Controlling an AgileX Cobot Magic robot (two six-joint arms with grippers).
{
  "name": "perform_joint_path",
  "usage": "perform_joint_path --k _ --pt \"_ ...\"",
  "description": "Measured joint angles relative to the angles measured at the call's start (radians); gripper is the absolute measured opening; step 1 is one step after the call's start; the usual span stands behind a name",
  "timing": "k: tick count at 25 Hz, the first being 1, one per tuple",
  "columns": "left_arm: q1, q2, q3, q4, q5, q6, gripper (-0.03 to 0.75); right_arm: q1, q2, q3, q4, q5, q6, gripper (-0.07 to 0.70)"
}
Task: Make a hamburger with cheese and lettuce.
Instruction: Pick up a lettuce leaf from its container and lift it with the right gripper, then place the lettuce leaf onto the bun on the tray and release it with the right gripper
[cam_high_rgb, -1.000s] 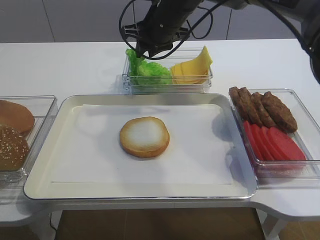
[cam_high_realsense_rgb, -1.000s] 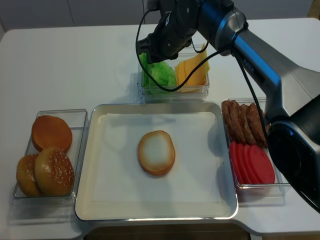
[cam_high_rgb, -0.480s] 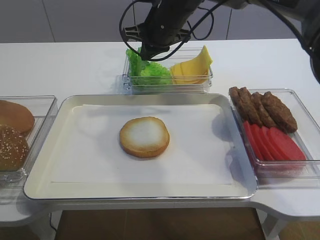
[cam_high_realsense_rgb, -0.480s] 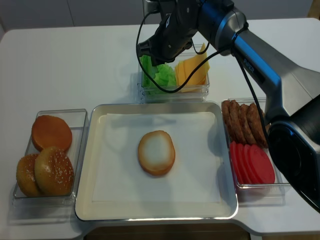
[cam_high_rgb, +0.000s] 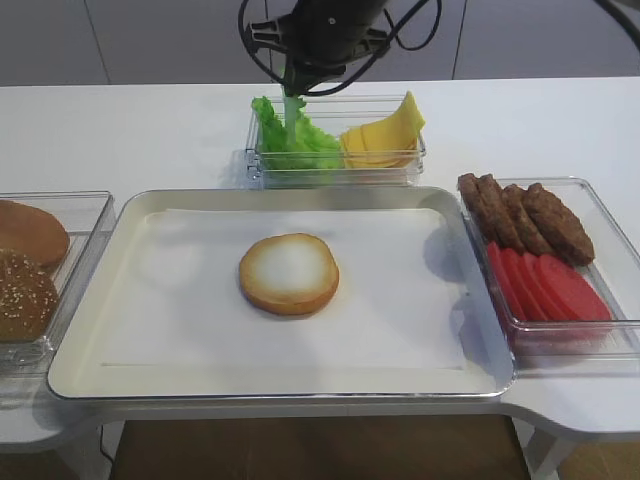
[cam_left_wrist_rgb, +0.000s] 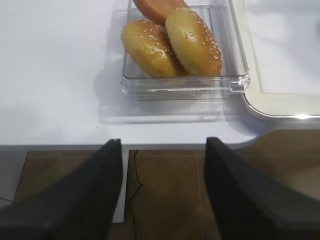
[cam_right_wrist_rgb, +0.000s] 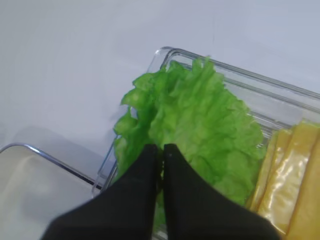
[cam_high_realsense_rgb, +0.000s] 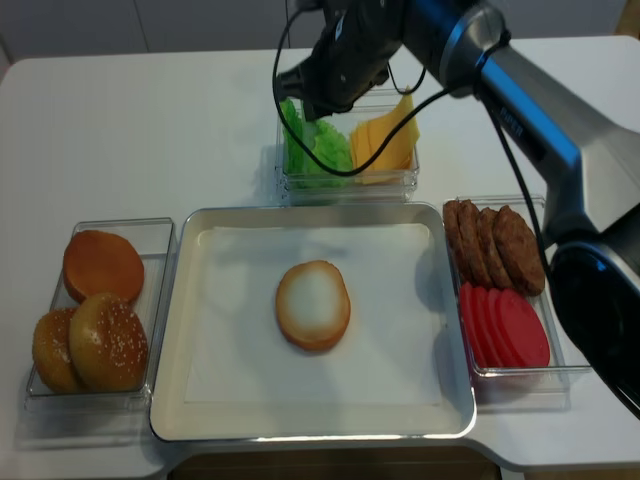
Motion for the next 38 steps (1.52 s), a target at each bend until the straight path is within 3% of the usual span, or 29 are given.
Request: perform_joint_path --k 19,38 --pt "0.000 0.000 0.000 0.000 0.000 0.000 0.391 0.000 -0.104 0.000 -0.081 0.111 0.000 0.034" --pt "0.000 0.000 0.000 0.000 0.000 0.000 0.391 0.000 -0.182 0.000 -0.092 0.312 -0.002 0.033"
